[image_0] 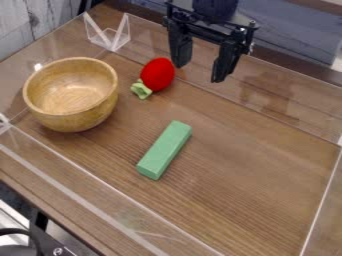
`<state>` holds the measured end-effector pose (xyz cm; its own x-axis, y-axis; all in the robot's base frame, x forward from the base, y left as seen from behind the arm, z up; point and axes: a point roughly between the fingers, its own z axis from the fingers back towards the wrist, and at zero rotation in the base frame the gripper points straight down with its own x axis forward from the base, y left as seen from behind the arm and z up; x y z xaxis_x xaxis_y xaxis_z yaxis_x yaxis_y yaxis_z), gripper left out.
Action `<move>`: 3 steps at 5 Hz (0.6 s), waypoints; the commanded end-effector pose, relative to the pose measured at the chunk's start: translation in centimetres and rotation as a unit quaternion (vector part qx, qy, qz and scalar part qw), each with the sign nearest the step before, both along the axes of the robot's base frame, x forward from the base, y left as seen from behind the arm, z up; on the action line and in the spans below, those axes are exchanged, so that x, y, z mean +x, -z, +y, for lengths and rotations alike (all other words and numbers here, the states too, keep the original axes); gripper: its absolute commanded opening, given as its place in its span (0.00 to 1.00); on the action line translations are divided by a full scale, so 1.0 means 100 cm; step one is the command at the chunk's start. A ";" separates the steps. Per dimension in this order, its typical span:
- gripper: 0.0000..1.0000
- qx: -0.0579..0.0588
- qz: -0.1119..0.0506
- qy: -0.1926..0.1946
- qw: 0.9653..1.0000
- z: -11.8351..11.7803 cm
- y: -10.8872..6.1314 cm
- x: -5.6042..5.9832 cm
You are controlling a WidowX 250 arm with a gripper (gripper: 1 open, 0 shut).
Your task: Put the green block in the brown bowl
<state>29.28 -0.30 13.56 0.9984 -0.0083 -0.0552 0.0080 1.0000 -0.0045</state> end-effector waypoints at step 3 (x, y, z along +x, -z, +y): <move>1.00 0.003 0.001 0.034 0.999 0.022 0.048 -0.046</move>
